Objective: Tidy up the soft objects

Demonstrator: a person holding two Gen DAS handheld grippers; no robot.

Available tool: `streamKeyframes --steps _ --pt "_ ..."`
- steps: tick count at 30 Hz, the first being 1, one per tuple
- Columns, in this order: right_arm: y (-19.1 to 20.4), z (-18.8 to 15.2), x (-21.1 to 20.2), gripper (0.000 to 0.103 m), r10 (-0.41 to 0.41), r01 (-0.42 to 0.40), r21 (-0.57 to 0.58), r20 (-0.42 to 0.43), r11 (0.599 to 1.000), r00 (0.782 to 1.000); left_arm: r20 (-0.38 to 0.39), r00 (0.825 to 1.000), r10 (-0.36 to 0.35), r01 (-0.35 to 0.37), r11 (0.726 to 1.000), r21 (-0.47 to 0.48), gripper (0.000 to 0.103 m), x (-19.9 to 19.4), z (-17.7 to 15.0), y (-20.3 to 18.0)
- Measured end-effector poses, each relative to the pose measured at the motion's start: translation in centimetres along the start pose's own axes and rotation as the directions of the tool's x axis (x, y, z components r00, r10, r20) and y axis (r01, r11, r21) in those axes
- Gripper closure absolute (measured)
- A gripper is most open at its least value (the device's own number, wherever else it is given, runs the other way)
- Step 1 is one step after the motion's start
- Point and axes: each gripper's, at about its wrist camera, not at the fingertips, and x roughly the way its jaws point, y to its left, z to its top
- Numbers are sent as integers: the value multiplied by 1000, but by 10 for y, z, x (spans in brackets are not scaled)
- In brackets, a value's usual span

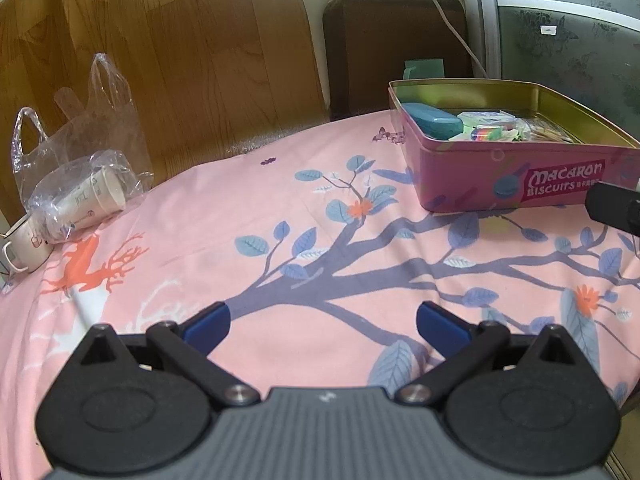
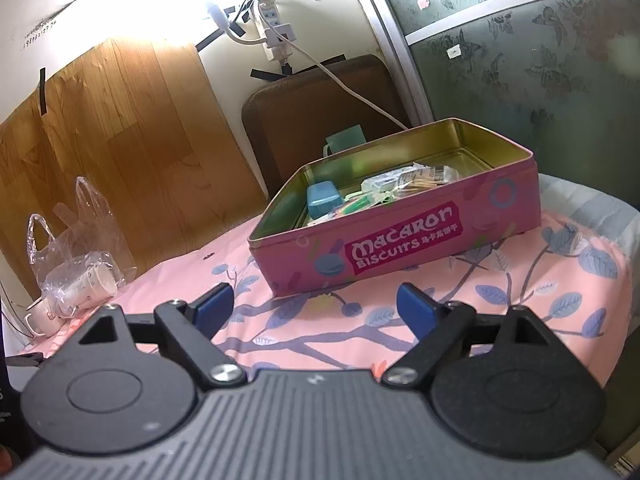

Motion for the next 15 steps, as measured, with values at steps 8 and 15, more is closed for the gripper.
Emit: streamKeyframes --steps 8,15 --pt "-3 -1 3 12 0 0 6 -10 1000 1000 -16 1000 1 -1 1000 6 0 2 -3 -2" --pt "-5 -1 4 12 2 -2 9 -13 1000 1000 -27 1000 -3 4 1000 15 0 4 -4 -4"
